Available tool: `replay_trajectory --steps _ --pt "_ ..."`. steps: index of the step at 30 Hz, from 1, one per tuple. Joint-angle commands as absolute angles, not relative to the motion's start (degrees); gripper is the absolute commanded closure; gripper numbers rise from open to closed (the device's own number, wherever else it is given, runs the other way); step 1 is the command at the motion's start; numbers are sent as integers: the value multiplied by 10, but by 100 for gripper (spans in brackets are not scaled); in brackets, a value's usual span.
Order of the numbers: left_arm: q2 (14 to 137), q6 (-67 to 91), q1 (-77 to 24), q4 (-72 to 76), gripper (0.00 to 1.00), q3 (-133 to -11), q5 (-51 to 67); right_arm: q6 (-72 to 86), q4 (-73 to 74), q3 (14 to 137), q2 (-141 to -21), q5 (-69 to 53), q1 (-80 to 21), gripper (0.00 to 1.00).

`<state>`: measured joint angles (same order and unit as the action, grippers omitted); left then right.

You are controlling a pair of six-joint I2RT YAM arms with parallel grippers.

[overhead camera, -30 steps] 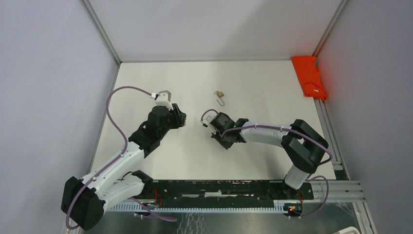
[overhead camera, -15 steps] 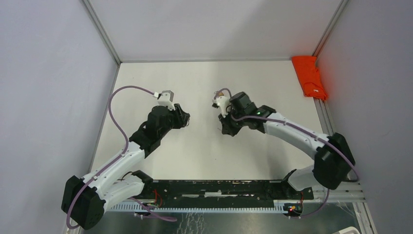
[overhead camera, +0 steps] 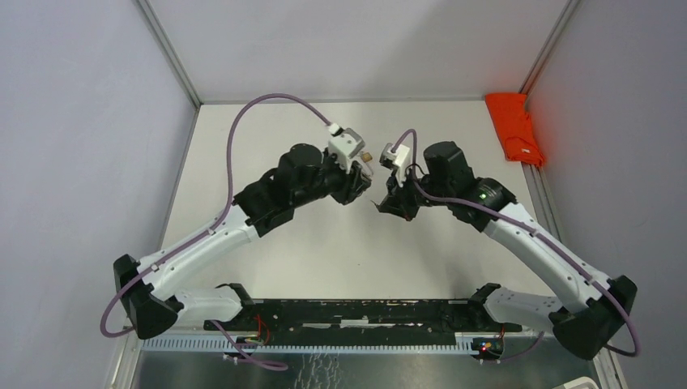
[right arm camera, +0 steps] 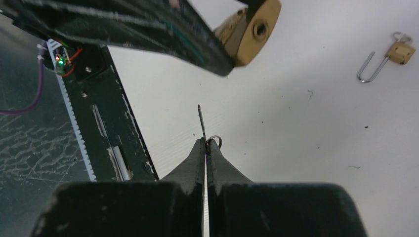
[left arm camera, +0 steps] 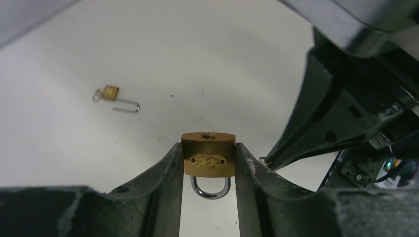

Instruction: Unlock with the key

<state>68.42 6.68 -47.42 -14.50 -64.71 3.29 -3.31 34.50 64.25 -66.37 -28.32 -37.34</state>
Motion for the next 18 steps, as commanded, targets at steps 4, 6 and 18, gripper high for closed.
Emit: replay_trajectory --steps 4,6,18 --pt "678 -77 -532 -288 98 -721 -94 -23 367 658 -596 -276 -369 100" --pt "649 -70 -552 -315 98 -711 -194 -28 414 670 -573 -210 -368 100" --pt "733 -180 -833 -433 98 -637 -507 -6 364 637 -613 -327 -368 100"
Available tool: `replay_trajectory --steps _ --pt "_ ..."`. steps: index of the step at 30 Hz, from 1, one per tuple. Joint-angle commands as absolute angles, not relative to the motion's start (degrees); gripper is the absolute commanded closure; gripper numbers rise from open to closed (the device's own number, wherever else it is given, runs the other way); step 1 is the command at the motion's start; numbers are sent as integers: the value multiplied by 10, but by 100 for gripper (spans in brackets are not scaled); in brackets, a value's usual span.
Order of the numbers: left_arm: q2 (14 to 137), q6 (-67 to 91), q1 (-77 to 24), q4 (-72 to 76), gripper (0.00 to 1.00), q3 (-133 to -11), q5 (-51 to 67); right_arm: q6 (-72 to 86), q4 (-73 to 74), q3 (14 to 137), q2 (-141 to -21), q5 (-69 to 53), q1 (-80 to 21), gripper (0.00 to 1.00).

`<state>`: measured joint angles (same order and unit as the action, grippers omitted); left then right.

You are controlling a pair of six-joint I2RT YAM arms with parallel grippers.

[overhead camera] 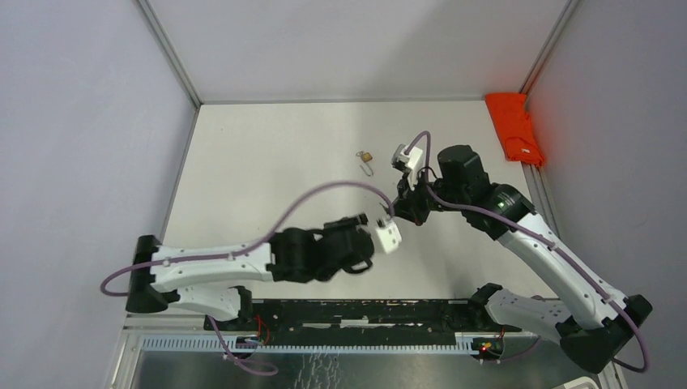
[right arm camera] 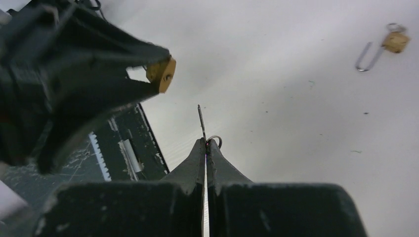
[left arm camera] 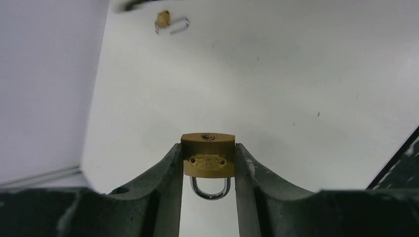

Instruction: Unlock with the key

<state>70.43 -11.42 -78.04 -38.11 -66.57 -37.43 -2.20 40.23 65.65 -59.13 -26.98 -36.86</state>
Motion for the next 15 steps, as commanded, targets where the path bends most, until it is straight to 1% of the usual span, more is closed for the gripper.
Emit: replay_trajectory --steps 1,6,9,13,15 --pt "728 -181 -843 -432 98 -630 -509 -2 356 630 -618 -337 -368 100" --pt "645 -217 -895 -370 98 -592 -542 37 288 572 -630 -431 -366 100" --pt "597 -239 -906 -371 98 -595 -545 47 261 544 -644 -463 -366 100" --pt "553 -222 -906 -432 98 -641 -461 36 257 555 -641 -479 -367 100" --pt "532 -200 -906 -443 98 -669 -383 32 252 564 -641 -494 -367 100"
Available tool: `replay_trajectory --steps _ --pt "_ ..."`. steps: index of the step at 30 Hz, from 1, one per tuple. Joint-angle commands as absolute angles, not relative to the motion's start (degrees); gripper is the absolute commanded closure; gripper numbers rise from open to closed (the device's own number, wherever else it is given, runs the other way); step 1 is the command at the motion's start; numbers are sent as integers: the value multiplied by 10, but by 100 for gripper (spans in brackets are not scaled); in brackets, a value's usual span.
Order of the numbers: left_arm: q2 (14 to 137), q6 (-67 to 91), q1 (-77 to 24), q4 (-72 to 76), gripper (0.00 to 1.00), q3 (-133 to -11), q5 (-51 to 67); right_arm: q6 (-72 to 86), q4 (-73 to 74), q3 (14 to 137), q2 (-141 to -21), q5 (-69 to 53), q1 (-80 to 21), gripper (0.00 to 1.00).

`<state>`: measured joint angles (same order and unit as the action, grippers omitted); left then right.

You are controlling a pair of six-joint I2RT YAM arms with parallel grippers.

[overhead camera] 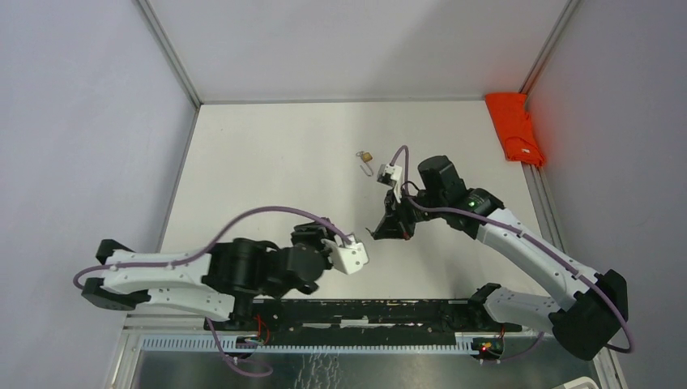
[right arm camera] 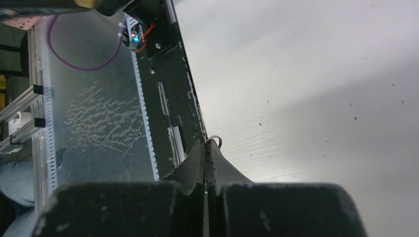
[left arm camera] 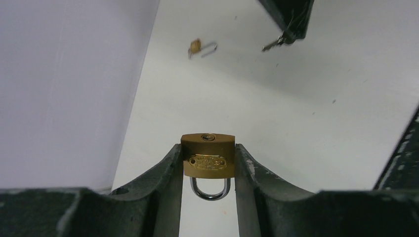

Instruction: Unlock with the key

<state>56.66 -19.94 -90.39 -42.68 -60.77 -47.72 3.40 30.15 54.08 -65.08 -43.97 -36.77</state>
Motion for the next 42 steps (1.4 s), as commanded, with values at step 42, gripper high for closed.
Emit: replay_trajectory --steps 42 --pt "562 -250 -970 -627 98 -757 -243 250 172 616 -751 -640 -510 100"
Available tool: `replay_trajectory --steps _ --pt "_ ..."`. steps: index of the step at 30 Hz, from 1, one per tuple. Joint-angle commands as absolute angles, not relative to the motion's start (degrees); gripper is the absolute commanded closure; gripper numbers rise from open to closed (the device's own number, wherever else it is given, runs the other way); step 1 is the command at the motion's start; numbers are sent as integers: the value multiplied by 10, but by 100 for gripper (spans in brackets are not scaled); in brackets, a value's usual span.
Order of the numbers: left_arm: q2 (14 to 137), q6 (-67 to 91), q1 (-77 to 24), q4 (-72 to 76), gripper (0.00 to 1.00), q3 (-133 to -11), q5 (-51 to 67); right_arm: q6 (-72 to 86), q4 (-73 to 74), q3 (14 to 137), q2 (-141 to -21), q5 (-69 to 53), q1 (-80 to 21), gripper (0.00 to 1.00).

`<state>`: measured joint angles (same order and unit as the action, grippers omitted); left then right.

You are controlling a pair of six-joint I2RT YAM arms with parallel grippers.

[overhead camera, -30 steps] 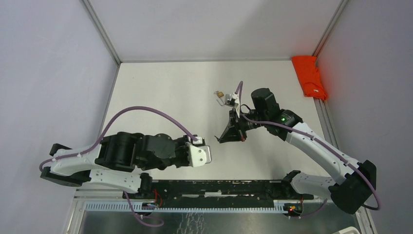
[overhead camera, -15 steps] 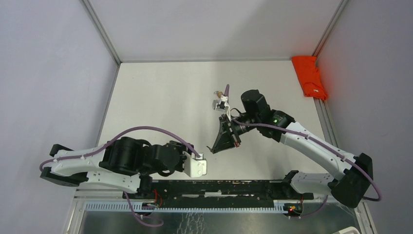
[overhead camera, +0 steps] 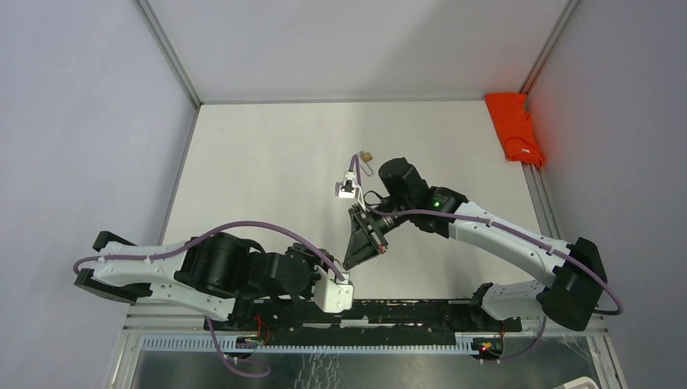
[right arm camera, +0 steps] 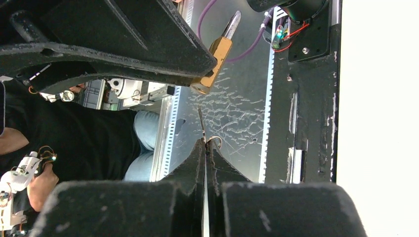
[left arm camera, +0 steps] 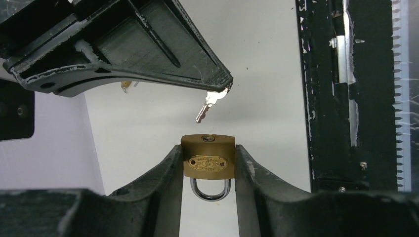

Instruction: Unlock with the key

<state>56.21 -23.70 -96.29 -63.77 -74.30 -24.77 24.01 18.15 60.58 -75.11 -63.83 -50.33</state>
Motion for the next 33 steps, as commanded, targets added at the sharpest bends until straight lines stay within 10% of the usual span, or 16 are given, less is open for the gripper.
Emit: replay_trajectory --steps 1,33 --pt "564 -248 -971 -627 98 -758 -243 252 172 616 -752 -640 -514 100" --pt "597 -233 -981 -641 98 -775 -213 226 229 639 -765 -610 -540 100"
